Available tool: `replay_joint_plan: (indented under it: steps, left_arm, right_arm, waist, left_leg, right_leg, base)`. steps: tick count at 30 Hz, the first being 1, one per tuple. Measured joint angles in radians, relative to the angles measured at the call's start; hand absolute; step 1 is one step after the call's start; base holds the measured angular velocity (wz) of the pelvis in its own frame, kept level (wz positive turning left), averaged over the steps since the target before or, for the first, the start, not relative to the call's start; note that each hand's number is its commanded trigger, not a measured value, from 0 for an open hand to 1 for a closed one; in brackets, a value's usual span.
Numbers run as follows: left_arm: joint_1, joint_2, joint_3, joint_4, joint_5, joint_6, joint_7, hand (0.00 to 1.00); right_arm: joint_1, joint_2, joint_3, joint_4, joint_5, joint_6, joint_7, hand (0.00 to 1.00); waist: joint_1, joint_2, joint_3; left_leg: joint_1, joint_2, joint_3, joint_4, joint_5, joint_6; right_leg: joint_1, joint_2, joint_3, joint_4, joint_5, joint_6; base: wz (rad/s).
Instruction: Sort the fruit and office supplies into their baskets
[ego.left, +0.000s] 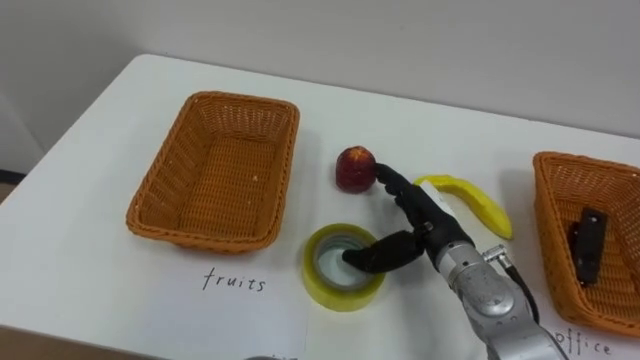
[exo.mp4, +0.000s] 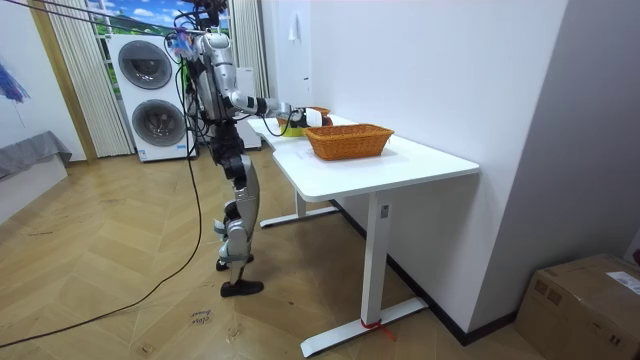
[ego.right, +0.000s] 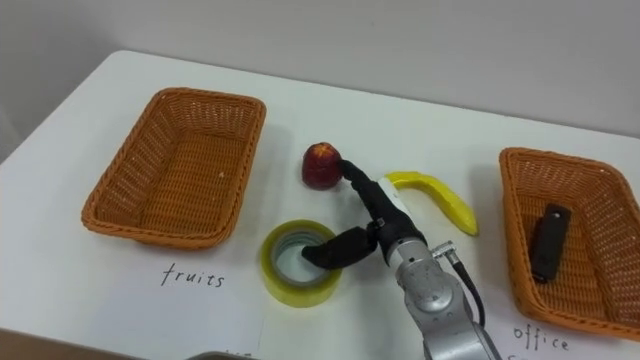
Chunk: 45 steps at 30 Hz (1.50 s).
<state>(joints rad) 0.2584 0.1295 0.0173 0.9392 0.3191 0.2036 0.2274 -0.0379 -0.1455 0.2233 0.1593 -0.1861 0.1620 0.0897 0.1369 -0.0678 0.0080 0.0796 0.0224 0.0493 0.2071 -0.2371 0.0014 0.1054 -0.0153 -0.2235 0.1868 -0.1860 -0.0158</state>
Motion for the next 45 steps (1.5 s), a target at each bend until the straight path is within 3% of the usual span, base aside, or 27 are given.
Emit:
replay_joint_plan:
  steps: [24,30,34,45]
  left_arm:
    - [0.002,0.001,0.001,-0.029,0.029,0.009,0.005,0.0]
    - [0.0,0.002,0.009,-0.052,0.039,0.01,-0.006,0.0]
    - [-0.001,0.007,0.011,-0.053,0.038,0.01,-0.02,0.0]
    - [-0.003,0.009,0.011,-0.054,0.038,0.015,-0.023,0.0]
  right_arm:
    - [-0.033,-0.002,0.028,0.061,-0.101,-0.021,0.002,0.0]
    - [-0.058,-0.011,0.028,0.078,-0.159,-0.008,0.074,0.0]
    - [-0.088,-0.022,0.028,0.099,-0.192,0.002,0.123,0.0]
    - [-0.111,-0.033,0.027,0.1,-0.251,0.013,0.195,0.0]
  waist:
    - [0.005,-0.006,-0.0002]
    - [0.004,-0.02,-0.0095]
    - [0.007,-0.033,-0.0087]
    - [0.009,-0.035,-0.0079]
  left_leg:
    - [-0.007,-0.001,-0.001,0.012,0.0,0.0]
    - [-0.007,-0.002,-0.002,0.016,0.0,0.0]
    - [-0.007,-0.002,-0.002,0.018,0.0,0.0]
    - [-0.002,-0.001,-0.006,0.016,0.0,0.001]
  right_leg:
    - [-0.001,0.0,0.0,0.001,0.0,0.0]
    - [0.001,-0.001,0.0,0.002,0.0,0.0]
    - [0.001,-0.001,-0.002,0.003,0.0,0.0]
    - [0.005,-0.001,-0.001,0.002,0.001,0.0]
  base:
    - [0.0]
    - [0.0]
    - [0.0]
    - [0.0]
